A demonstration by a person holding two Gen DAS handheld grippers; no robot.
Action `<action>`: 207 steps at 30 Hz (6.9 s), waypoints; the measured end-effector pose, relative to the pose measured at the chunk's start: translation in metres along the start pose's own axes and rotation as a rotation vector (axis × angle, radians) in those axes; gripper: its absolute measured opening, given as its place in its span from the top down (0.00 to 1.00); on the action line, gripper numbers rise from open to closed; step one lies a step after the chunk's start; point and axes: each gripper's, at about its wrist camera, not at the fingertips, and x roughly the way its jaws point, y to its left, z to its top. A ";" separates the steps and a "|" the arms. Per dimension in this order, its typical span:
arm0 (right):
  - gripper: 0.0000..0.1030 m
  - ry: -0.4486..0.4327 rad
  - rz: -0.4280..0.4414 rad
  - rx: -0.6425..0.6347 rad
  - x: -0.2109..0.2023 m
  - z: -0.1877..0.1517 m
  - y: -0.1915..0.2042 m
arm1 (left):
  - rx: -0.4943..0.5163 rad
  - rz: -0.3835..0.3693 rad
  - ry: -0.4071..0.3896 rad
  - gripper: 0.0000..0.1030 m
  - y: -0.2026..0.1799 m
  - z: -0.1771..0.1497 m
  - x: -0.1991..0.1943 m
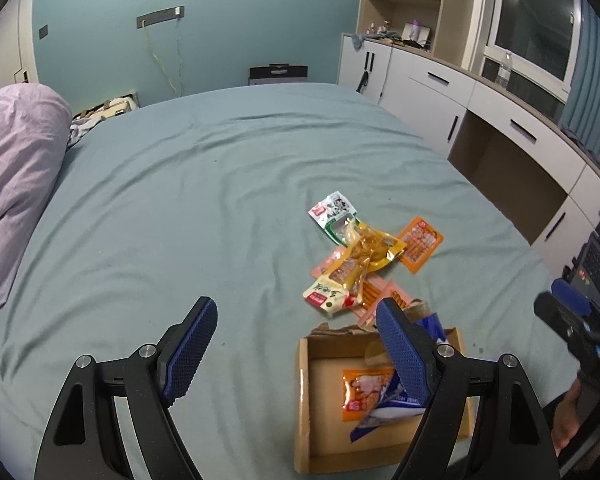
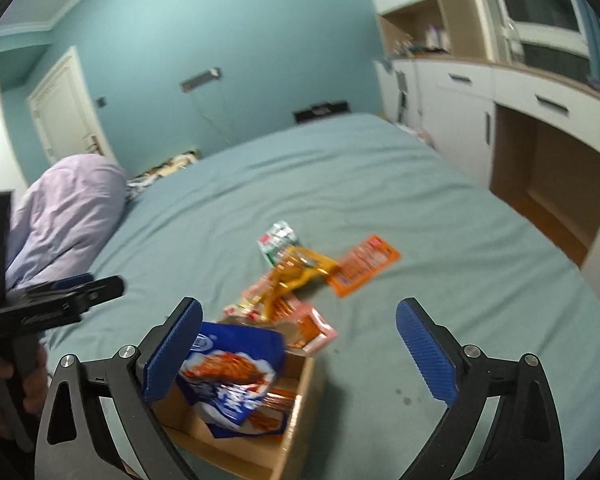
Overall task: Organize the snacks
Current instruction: 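Lower the blue-and-white bag into the box and open the right gripper, then move the right gripper over the orange spicy-stick packet on the bed, then grasp the yellow pouch with the left gripper while the right grasps the orange packet, then drop the yellow pouch into the box with the left gripper while the right drops the orange packet, then move both open grippers toward the green packet and pink sticks on the bed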
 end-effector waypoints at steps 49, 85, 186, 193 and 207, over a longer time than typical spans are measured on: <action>0.05 0.335 -0.044 0.206 0.097 0.020 0.001 | 0.065 -0.073 0.105 0.20 -0.026 0.010 0.026; 0.03 0.517 -0.194 0.250 0.262 0.064 -0.025 | 0.152 -0.215 0.444 0.19 -0.034 0.041 0.204; 0.25 0.114 0.055 0.037 0.020 0.003 0.017 | -0.011 -0.041 0.075 0.27 -0.001 -0.015 -0.004; 0.25 0.107 0.020 -0.022 0.046 0.020 0.017 | -0.015 -0.053 0.083 0.27 -0.001 -0.011 -0.002; 0.25 0.183 0.012 0.033 0.104 0.048 0.006 | -0.019 -0.092 0.115 0.26 -0.003 0.005 0.018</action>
